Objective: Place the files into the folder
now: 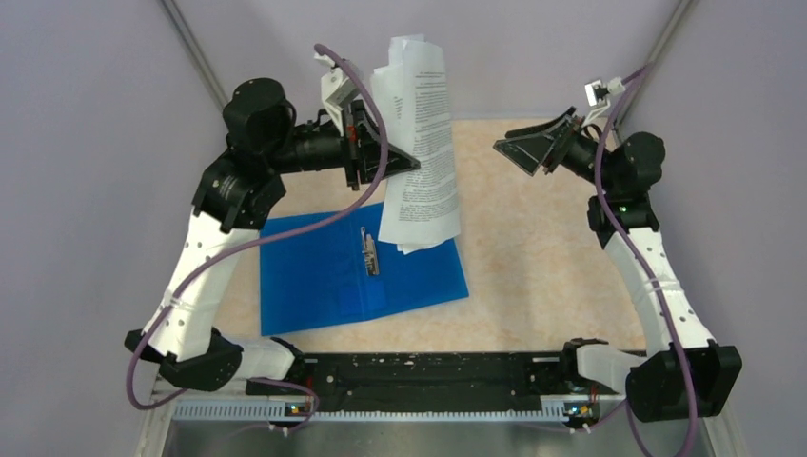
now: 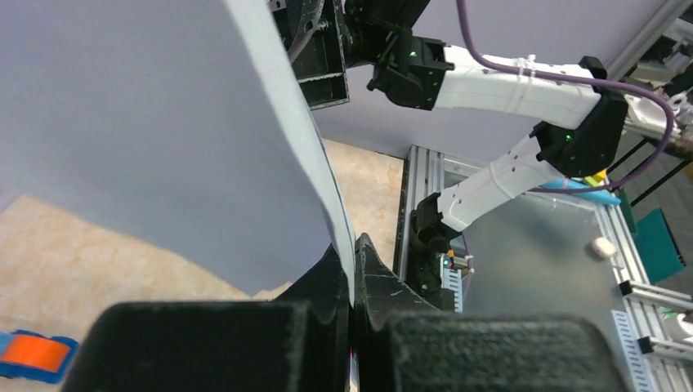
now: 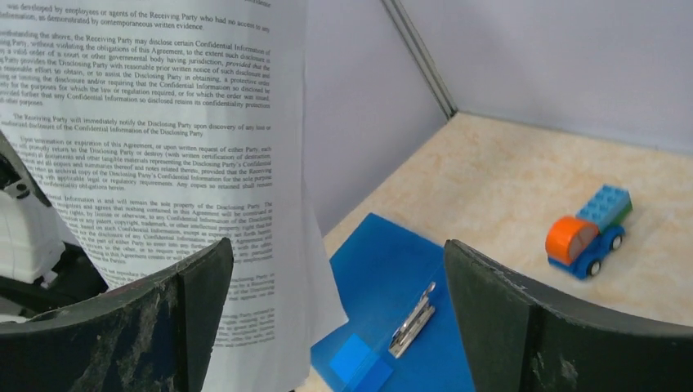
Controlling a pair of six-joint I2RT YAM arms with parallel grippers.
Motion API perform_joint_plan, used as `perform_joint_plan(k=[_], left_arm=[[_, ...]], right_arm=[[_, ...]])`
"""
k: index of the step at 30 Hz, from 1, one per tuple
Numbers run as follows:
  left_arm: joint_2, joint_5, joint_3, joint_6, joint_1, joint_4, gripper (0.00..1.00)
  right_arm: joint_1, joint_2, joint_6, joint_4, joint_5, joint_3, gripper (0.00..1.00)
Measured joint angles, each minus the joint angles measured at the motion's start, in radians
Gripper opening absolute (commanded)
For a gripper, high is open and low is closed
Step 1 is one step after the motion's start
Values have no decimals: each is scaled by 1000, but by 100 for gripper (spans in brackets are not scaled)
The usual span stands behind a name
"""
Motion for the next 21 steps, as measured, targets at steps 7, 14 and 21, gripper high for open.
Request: perform_joint_plan(k=[7, 14, 21], left_arm=[[8, -39, 166, 172, -100, -214, 0], [106, -121, 291, 275, -226, -378, 0], [106, -158, 298, 304, -242, -431, 0]], right_arm=[[0, -28, 171, 456, -85, -80, 99], [0, -16, 320, 757, -154, -112, 99], [0, 22, 466, 993, -201, -130, 99]])
